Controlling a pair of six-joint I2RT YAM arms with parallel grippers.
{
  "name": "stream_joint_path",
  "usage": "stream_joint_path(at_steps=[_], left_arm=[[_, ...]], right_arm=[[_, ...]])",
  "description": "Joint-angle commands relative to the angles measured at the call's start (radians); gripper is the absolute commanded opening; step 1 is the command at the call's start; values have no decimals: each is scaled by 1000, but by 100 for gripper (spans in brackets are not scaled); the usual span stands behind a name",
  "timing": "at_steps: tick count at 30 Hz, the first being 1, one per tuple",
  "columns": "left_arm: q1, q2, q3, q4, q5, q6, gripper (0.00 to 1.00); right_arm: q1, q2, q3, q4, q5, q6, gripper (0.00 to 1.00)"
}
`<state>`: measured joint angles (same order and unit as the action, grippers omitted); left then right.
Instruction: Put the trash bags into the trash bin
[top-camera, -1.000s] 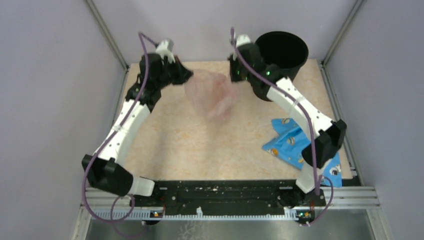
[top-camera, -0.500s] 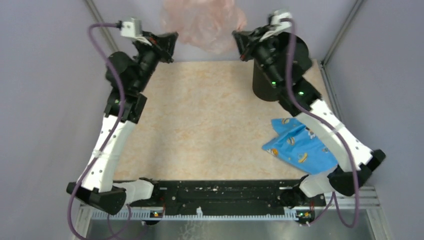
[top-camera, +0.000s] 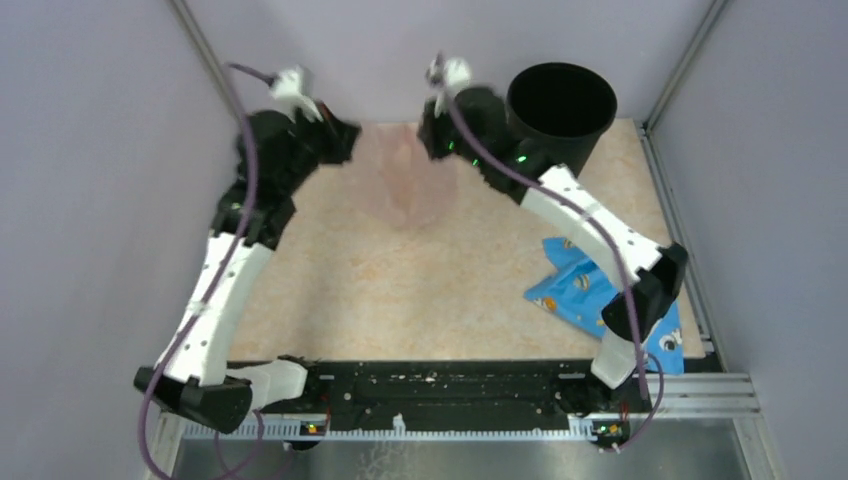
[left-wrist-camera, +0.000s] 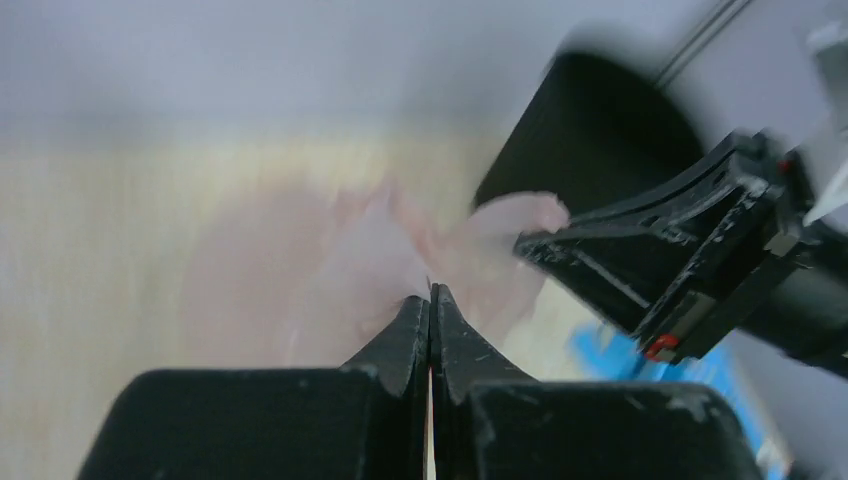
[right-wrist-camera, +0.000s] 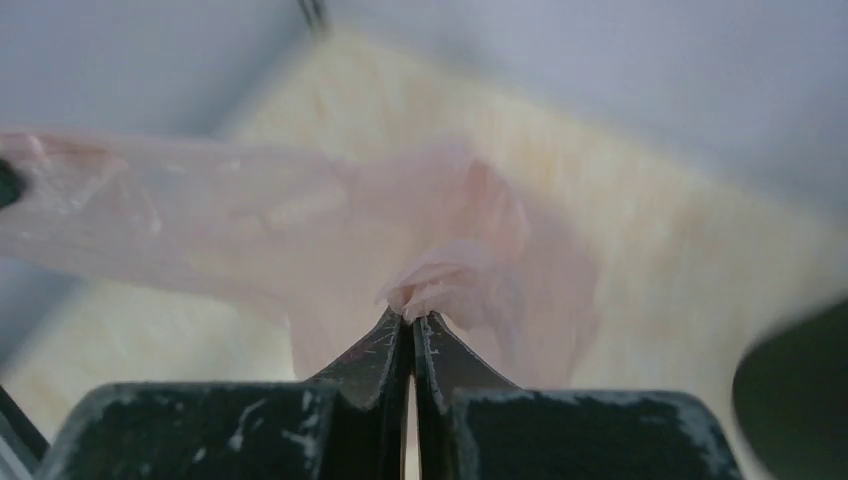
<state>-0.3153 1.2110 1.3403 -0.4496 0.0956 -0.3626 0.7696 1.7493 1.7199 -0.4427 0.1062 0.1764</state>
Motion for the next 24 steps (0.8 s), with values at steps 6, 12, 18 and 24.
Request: stream_joint_path(at_steps=[6, 12, 18, 24], left_arm=[[-5, -111, 304, 310, 31, 35, 0], [4, -11, -56, 246, -86, 3, 0], [10, -23, -269, 198, 16, -30, 0], [9, -155, -303, 111, 51, 3, 0]], right_arm=[[23, -362, 187, 366, -4, -100, 0], [9, -283, -272, 394, -24, 47, 0], [5, -201, -453, 239, -62, 196, 0], [21, -434, -565, 151, -104, 332, 0]])
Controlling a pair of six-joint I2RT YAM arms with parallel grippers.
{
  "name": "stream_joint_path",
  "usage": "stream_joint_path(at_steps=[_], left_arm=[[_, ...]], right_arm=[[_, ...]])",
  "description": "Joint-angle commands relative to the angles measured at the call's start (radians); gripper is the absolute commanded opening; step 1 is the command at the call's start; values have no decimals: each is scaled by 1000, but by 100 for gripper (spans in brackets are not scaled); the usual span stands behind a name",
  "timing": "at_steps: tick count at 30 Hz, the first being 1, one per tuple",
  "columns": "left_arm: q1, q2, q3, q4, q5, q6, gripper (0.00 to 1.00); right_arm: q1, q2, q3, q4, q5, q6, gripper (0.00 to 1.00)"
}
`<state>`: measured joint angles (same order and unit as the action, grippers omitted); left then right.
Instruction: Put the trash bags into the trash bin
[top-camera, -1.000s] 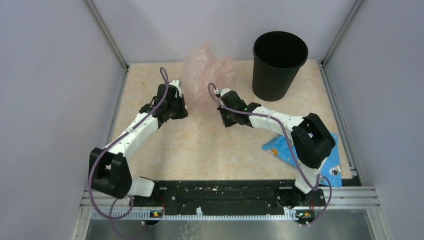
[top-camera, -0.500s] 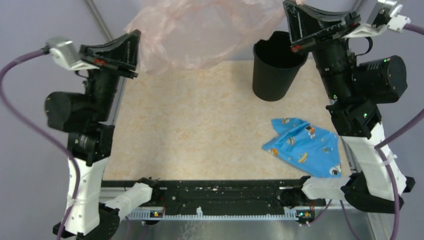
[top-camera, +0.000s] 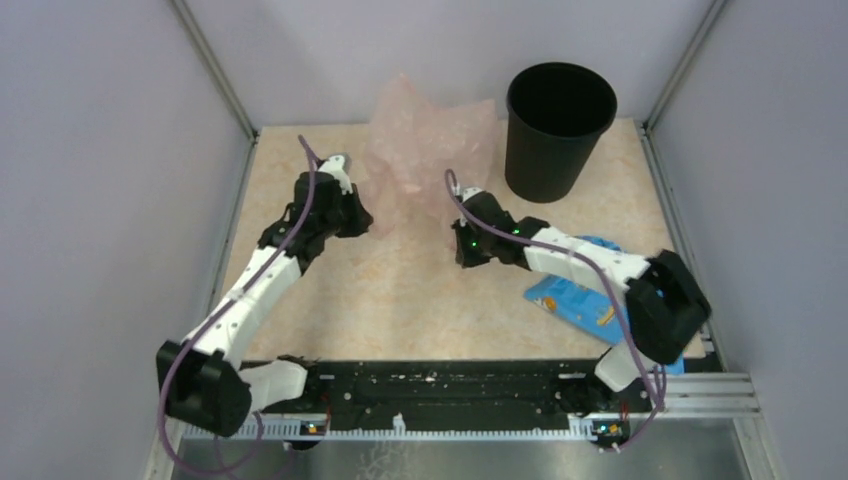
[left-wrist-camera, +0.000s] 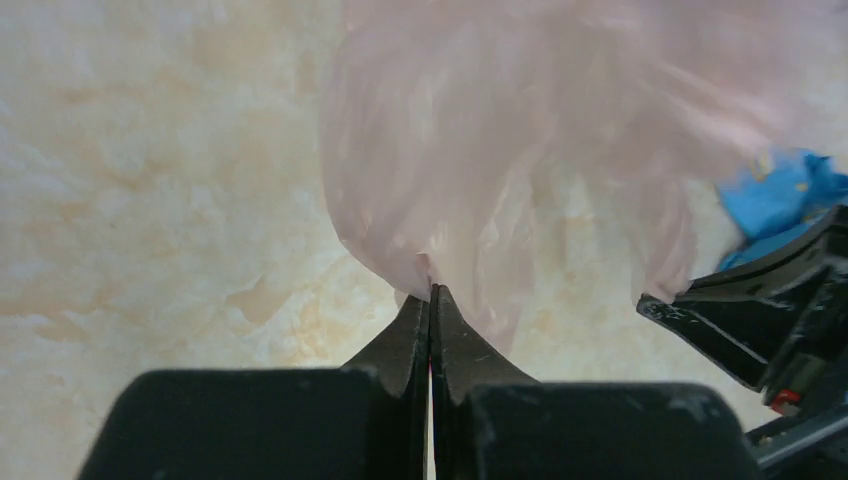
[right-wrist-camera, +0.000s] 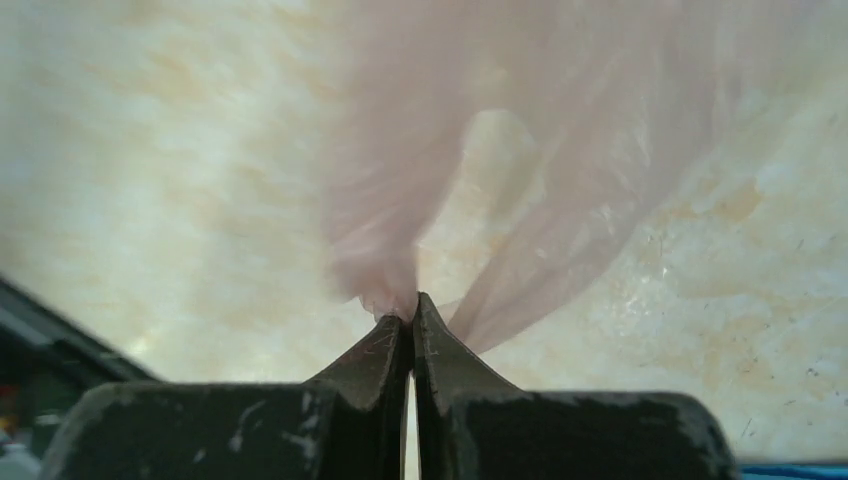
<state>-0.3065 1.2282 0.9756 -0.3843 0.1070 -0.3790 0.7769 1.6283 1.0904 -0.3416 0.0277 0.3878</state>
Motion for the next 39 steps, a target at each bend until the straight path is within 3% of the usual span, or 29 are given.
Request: stream_joint_path(at_steps=[1, 10, 16, 22, 25, 31, 34, 39], left_arm=[[0, -195, 73, 28, 38, 27, 0], [0, -290, 213, -29, 40, 53, 0], [0, -268, 272, -54, 37, 66, 0], [0, -224, 301, -145, -3, 107, 43], [0, -219, 296, -176, -19, 115, 54], [0, -220, 288, -254, -52, 105, 61], [0, -245, 272, -271, -136, 101, 64], [0, -249, 273, -295, -176, 90, 61]], right_arm=[[18, -337, 65, 22, -48, 130, 0], [22, -423, 269, -276, 90, 56, 0], [23, -380, 351, -278, 54, 10, 0], [24, -361, 381, -257, 57, 7, 0], [24, -330, 435, -285, 64, 1, 0], [24, -291, 494, -319, 72, -10, 0], [25, -284, 504, -324, 78, -13, 0], [25, -283, 520, -329, 108, -16, 0]])
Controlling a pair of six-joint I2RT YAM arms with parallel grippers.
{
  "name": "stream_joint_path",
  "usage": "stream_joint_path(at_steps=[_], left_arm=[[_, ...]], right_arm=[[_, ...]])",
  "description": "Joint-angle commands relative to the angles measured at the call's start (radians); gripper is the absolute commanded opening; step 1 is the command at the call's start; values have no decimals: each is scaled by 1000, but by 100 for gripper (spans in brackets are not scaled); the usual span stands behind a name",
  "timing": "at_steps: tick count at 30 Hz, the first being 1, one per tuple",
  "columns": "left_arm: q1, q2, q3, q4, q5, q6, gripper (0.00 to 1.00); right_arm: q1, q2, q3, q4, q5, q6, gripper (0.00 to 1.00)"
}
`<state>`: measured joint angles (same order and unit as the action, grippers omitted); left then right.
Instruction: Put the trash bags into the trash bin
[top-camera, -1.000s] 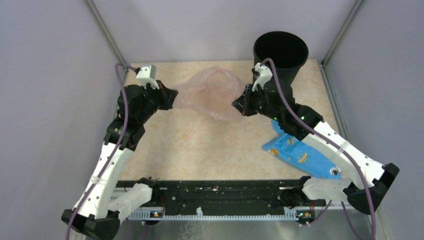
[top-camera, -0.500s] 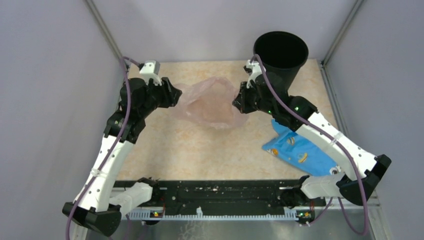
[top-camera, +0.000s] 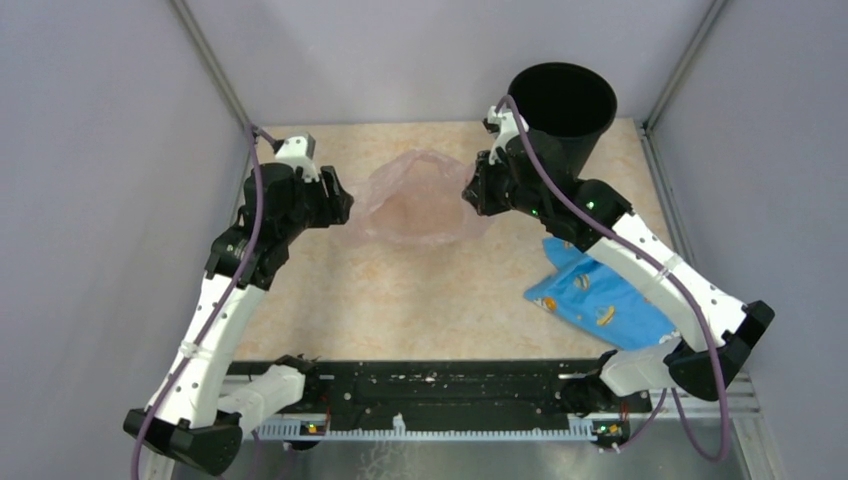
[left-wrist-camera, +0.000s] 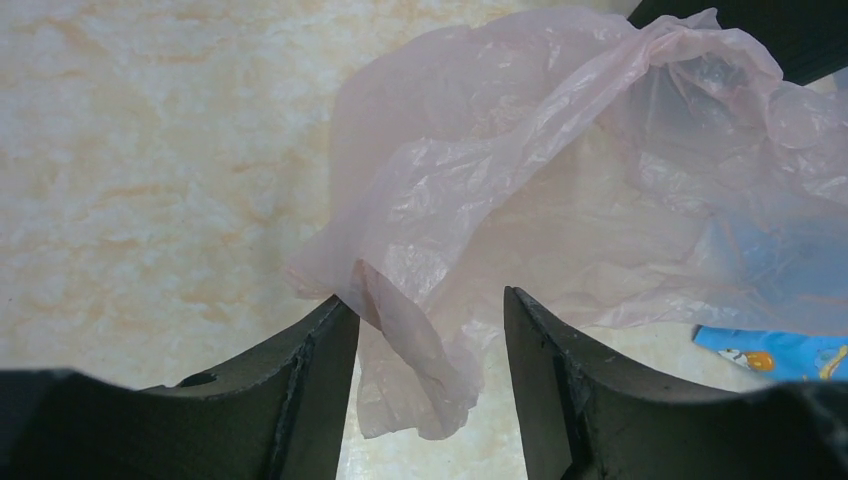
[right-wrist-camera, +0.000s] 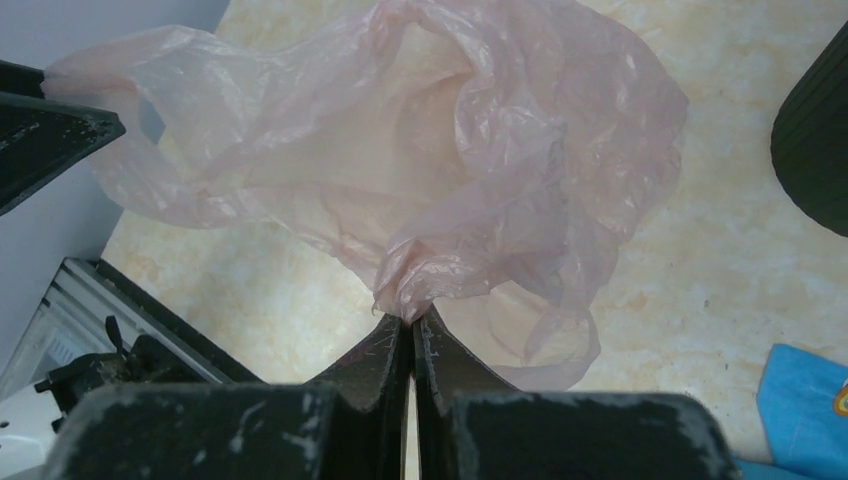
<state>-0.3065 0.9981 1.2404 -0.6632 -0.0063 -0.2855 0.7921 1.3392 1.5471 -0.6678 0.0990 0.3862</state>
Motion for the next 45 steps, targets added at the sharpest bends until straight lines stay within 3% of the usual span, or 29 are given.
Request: stream_joint_path(at_steps=[1, 5, 20, 25, 30, 35, 41, 45], left_arm=[[0, -15, 11, -26, -65, -6, 60], [0, -9, 15, -50, -85, -13, 49], [0, 25, -16, 21, -202, 19, 53], [0, 38, -26, 56, -166, 15, 39], [0, 26, -16, 148, -93, 41, 3], [0, -35, 3, 290, -76, 71, 0], [0, -13, 84, 324, -221, 115, 0], [0, 28, 127, 317, -261, 124, 0]], right_arm=[[10, 5, 68, -7, 48, -16, 0], [12, 7, 83, -9, 68, -18, 0], [19, 13, 110, -36, 94, -33, 0], [19, 14, 109, -34, 100, -38, 0], [19, 22, 108, -16, 108, -49, 0], [19, 35, 110, 10, 119, -65, 0], [20, 17, 95, 50, 151, -81, 9], [19, -12, 76, 66, 163, -91, 31]])
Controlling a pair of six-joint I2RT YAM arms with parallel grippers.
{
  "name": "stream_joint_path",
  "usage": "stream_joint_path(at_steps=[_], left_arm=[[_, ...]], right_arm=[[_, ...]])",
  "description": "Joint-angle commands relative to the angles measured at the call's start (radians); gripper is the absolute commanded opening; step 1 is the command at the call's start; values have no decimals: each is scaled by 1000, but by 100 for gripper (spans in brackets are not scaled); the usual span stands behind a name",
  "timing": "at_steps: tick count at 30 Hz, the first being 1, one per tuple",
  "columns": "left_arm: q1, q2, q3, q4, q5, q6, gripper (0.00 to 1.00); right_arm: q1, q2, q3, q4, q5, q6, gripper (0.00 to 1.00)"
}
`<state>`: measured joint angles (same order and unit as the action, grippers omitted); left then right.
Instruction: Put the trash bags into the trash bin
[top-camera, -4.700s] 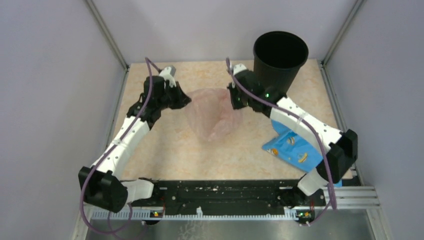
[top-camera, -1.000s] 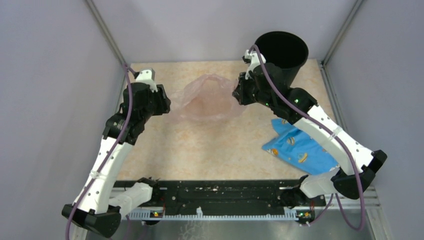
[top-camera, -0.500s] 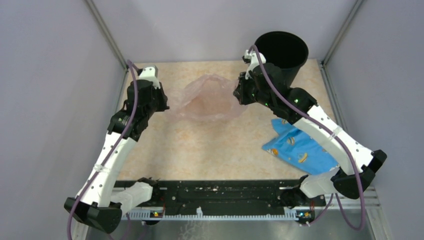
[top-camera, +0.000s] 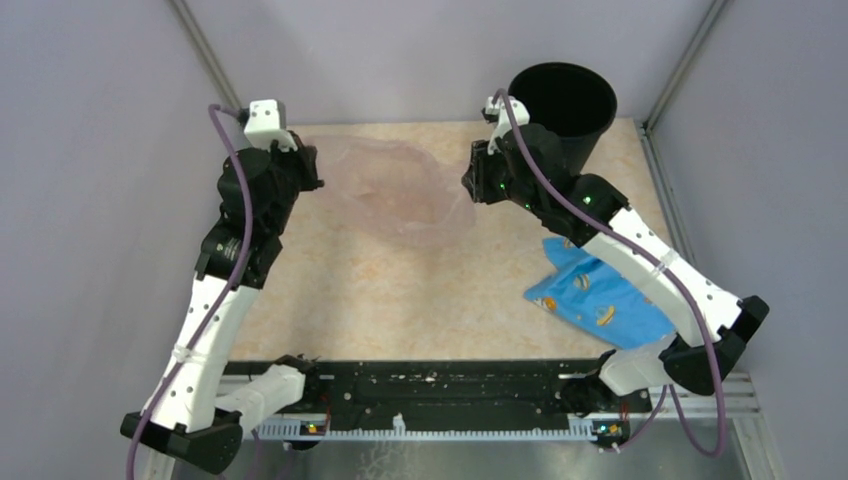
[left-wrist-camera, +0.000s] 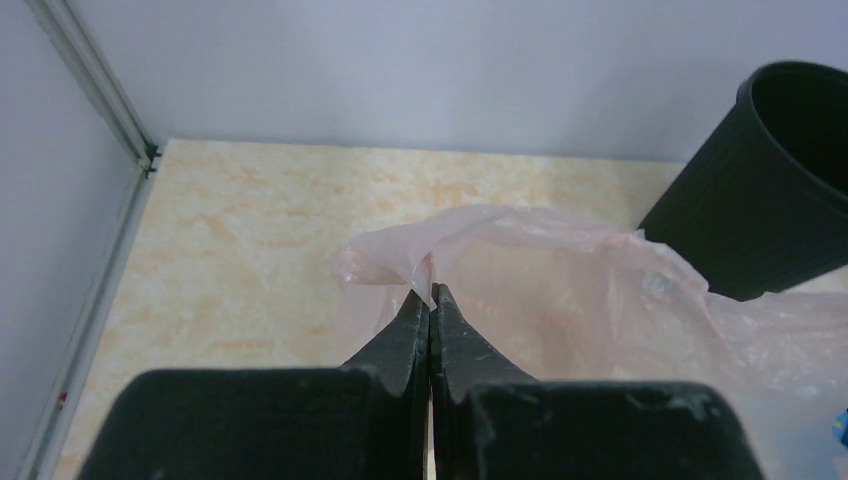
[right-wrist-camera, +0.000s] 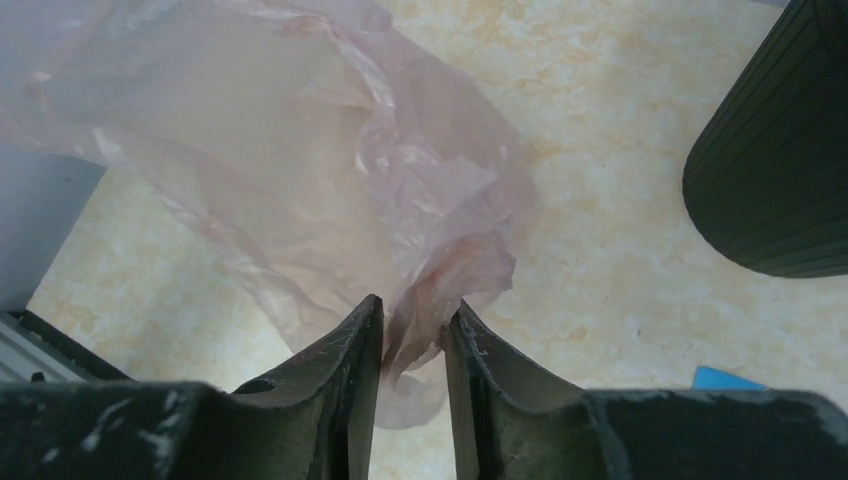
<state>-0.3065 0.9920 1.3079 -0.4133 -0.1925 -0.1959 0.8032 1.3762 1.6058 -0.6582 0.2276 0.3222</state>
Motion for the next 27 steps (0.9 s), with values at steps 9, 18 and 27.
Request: stream_joint_path(at_steps=[9, 18, 27], left_arm=[[0, 89, 120, 45, -166, 56, 0], [0, 71, 135, 22, -115, 56, 0], [0, 42, 128, -2, -64, 43, 0]], right_arm=[[-21, -67, 19, 75, 36, -115, 82], [-260, 35, 80, 114, -71, -152, 86], [-407, 267, 246, 73, -129, -312, 77]])
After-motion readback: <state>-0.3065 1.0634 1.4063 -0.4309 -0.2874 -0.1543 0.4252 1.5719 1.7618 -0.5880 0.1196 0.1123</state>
